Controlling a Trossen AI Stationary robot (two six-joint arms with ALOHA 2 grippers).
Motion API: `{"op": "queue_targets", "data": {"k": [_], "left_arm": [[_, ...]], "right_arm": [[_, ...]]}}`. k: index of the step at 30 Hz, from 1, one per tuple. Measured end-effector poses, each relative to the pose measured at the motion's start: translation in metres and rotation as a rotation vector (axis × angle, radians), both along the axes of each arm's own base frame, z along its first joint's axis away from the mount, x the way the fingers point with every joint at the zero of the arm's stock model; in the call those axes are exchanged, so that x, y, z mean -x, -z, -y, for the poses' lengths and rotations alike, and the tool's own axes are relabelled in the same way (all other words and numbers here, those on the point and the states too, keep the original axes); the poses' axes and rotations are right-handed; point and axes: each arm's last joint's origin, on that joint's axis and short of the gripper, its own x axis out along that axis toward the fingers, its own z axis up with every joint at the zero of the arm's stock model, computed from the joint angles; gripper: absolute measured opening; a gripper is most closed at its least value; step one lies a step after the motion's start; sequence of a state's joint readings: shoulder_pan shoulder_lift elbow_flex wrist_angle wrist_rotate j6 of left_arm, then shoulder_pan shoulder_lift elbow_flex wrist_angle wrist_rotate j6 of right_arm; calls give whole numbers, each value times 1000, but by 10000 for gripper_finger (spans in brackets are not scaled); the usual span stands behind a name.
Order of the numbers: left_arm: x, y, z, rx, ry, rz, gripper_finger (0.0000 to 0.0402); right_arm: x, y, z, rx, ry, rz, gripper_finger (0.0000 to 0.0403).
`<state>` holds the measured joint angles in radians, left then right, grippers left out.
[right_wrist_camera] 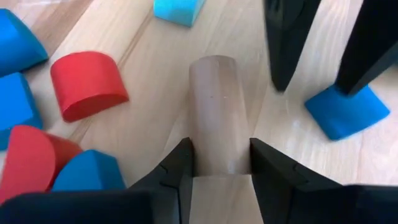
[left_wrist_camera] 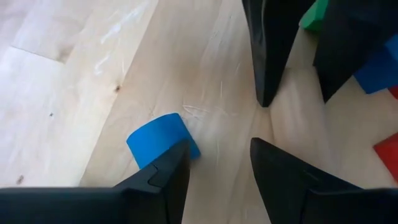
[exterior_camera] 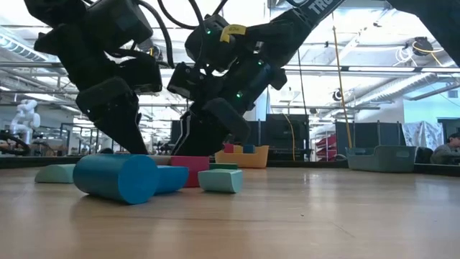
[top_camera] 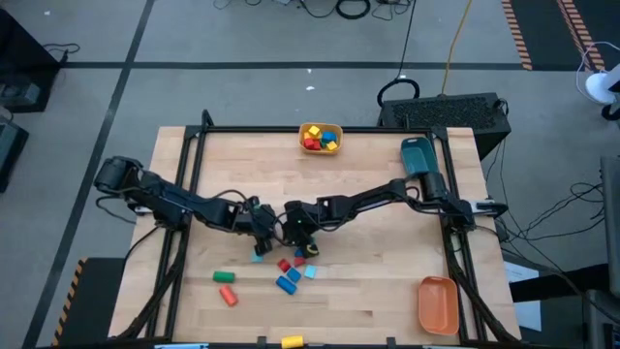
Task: Sort blocks by size
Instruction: Put the brown cylindrical block into the blue bin
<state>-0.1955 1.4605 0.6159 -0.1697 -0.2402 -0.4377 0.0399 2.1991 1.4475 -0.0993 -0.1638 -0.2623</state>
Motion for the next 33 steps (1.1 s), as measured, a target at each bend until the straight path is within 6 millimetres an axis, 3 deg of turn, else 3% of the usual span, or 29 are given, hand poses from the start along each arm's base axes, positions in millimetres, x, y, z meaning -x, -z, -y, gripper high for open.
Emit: {"op": "queue_targets", "data": {"k": [10, 17, 25, 33], "left_arm": [[4, -17, -1, -18, 8, 70, 169], [5, -17, 3, -32, 21, 71, 169], [5, -17, 5, -46, 20, 74, 169], [5, -17, 5, -46, 19, 75, 169]], "right_arm": [[23, -24, 12, 10, 87, -184, 114], [37, -24, 18, 46, 151, -300, 114], [41, -30, 20, 51, 180, -318, 114], [55, -57, 20, 50, 199, -337, 114]]}}
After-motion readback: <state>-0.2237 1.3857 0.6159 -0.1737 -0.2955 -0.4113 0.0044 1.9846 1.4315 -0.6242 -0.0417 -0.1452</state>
